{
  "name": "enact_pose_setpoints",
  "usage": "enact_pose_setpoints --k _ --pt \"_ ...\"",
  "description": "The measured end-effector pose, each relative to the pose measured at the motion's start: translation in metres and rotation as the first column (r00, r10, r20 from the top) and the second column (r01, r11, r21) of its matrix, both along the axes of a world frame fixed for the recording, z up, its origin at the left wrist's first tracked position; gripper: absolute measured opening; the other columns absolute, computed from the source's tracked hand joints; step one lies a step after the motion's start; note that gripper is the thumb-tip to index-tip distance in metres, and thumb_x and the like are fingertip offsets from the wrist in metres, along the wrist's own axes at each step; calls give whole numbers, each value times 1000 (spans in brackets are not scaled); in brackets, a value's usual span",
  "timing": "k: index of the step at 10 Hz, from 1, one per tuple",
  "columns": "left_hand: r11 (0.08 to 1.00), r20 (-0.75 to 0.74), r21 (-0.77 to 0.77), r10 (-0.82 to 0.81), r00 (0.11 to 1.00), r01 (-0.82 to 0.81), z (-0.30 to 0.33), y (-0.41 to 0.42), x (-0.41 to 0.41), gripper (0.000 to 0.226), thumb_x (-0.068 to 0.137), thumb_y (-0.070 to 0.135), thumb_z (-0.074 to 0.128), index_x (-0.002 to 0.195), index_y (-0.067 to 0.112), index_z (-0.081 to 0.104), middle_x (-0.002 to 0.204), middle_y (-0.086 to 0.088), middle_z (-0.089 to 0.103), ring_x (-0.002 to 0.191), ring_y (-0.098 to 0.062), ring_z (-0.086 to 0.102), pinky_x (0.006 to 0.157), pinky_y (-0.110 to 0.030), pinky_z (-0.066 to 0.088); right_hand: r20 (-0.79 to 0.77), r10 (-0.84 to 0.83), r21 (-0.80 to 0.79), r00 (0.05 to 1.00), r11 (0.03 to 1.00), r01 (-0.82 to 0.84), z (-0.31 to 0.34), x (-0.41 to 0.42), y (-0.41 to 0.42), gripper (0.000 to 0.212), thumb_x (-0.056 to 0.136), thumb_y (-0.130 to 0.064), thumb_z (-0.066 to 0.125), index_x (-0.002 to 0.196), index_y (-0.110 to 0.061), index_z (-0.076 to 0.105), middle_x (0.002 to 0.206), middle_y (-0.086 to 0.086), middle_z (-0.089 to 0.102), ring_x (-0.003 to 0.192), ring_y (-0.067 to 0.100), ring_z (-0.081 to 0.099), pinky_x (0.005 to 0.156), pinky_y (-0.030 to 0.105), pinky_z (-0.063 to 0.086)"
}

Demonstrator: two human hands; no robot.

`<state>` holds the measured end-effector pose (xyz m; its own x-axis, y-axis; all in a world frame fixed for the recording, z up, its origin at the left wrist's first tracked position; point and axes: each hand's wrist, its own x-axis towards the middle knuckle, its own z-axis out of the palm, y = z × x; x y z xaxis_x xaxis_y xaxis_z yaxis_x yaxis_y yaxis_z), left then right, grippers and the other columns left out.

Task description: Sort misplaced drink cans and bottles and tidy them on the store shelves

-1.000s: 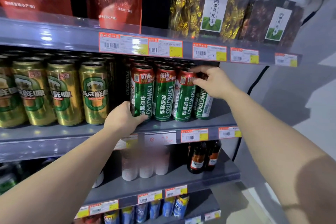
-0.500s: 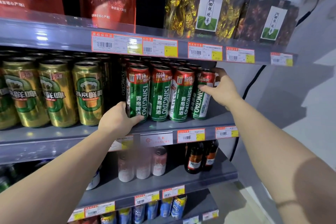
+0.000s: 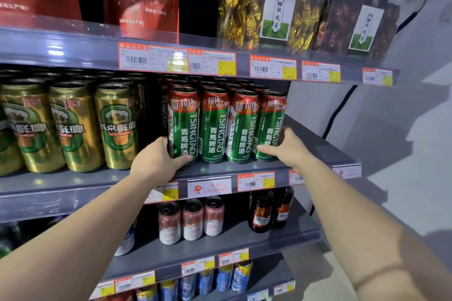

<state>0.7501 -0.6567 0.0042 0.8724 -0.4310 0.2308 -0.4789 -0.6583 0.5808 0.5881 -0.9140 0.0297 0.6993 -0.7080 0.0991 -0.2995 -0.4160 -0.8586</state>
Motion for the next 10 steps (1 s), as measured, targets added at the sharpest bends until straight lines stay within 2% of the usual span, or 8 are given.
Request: enact_pose_setpoints --k 1,2,3,5,7,8,9,10 --pt "1000 -8 10 4 1000 -4 1 -1 -1 60 76 63 67 106 14 52 93 -4 64 80 -23 60 72 -43 53 3 51 56 999 997 -51 1 -2 3 93 72 -25 85 145 -20 28 129 -5 57 109 12 54 91 27 39" --pt "1000 -32 2 1 999 -1 2 -1 -2 57 76 61 68 104 14 50 96 -4 64 83 -24 60 74 -44 53 -8 -68 -7 998 998 68 -5 10 14 131 39 -68 87 145 -34 19 133 -7 52 123 20 51 107 41 36" --pt "1000 -45 -24 13 999 -14 3 -2 -3 62 78 58 69 113 13 47 98 -2 62 83 -25 60 74 -43 54 -47 -202 -105 978 975 196 -13 16 22 135 36 -81 74 147 -34 15 142 -1 46 132 28 44 113 55 26" --pt "999 -23 2 37 999 -37 3 -4 -7 66 82 57 65 121 11 40 95 -1 55 81 -27 58 70 -40 52 16 -248 -110 969 962 248 -14 13 27 113 64 -65 77 150 -20 20 142 2 50 136 28 39 116 52 22" --pt "999 -8 -5 33 999 -33 5 -1 -11 61 82 58 65 117 14 43 97 -1 59 79 -23 59 69 -41 53 -28 -269 -216 963 942 257 -20 12 31 103 70 -73 64 148 -18 25 140 0 53 135 24 42 120 50 1" --pt "994 -2 -105 19 1000 -19 9 3 -19 64 82 53 68 127 14 46 117 -5 60 94 -23 57 76 -36 48 -79 -293 -228 953 936 269 -21 10 38 109 73 -74 61 153 -16 15 150 3 42 140 25 37 119 51 -6" --pt "984 65 -180 -3 998 15 7 14 -27 77 82 49 69 142 12 39 138 -7 51 126 -25 48 99 -38 43 -64 -349 -261 935 910 322 -30 6 51 111 71 -74 63 153 -19 12 155 3 34 143 26 31 118 56 -2" --pt "973 34 -227 -23 999 30 5 29 -40 73 85 48 67 143 13 40 142 -6 49 129 -24 47 102 -39 43 -1 -389 -283 921 884 373 -32 0 70 102 74 -68 65 152 -19 21 154 3 36 142 28 32 117 59 2"
